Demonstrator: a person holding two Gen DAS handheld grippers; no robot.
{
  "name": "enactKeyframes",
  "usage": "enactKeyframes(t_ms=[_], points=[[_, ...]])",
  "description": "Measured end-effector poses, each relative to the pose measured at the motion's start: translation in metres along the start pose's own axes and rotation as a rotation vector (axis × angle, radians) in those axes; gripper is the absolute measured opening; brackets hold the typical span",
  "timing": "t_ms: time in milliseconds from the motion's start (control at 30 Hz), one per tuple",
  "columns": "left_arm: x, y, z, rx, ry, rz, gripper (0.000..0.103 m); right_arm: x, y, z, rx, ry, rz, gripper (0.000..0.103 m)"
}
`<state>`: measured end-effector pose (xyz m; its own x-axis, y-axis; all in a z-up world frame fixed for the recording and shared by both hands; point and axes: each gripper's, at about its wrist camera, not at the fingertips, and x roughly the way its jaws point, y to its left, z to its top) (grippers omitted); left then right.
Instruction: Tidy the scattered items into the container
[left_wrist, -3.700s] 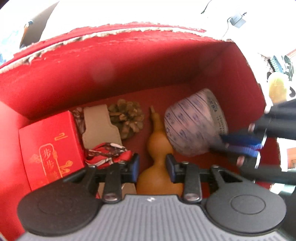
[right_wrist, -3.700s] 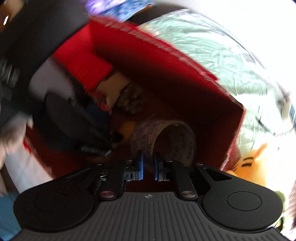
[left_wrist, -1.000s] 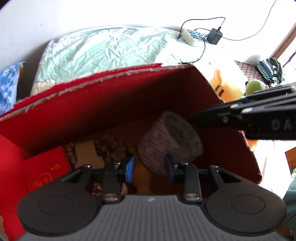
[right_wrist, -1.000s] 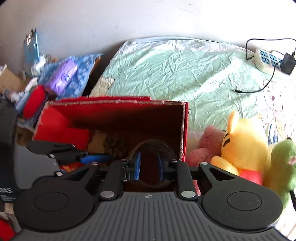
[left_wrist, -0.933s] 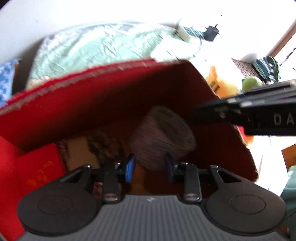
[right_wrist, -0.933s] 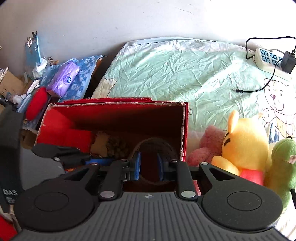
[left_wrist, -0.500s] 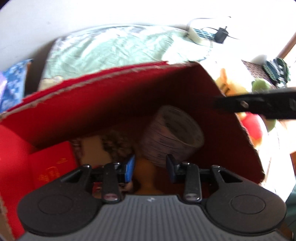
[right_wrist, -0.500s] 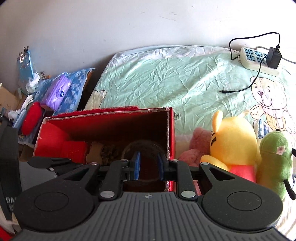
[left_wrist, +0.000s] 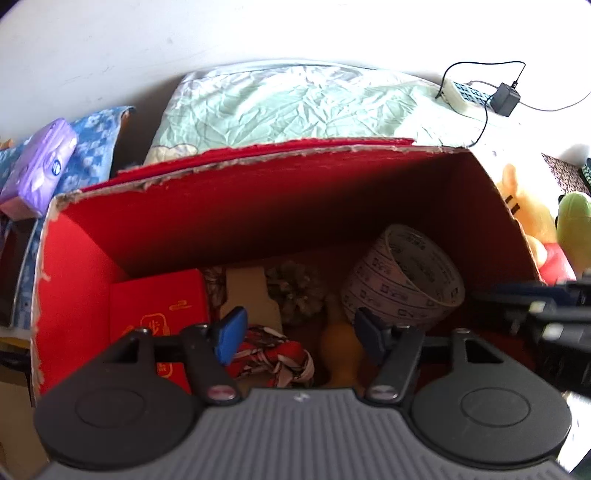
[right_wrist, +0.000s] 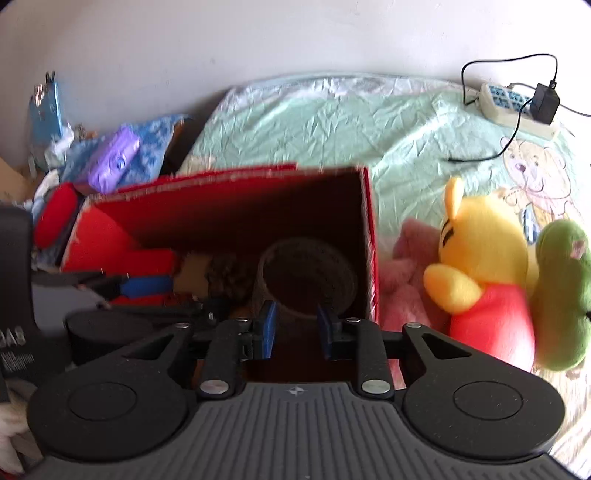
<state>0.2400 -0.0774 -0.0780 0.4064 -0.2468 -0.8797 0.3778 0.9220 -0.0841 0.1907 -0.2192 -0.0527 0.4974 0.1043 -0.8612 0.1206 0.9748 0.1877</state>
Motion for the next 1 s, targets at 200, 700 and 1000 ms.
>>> enactKeyframes(t_ms=[200, 700, 1000], points=[[-0.001, 0.000, 0.000, -0.004, -0.015, 0.060, 0.072, 0.009, -0.002, -0.004, 0.041, 0.028, 0.012, 0.026], [-0.025, 0.002, -0.010, -0.043, -0.131, 0.238, 0.095, 0.000, 0.006, -0.013, 0.069, -0.061, -0.039, 0.027], [-0.041, 0.003, -0.019, -0.048, -0.177, 0.353, 0.101, -0.001, 0.013, -0.023, 0.097, -0.085, -0.057, 0.032]])
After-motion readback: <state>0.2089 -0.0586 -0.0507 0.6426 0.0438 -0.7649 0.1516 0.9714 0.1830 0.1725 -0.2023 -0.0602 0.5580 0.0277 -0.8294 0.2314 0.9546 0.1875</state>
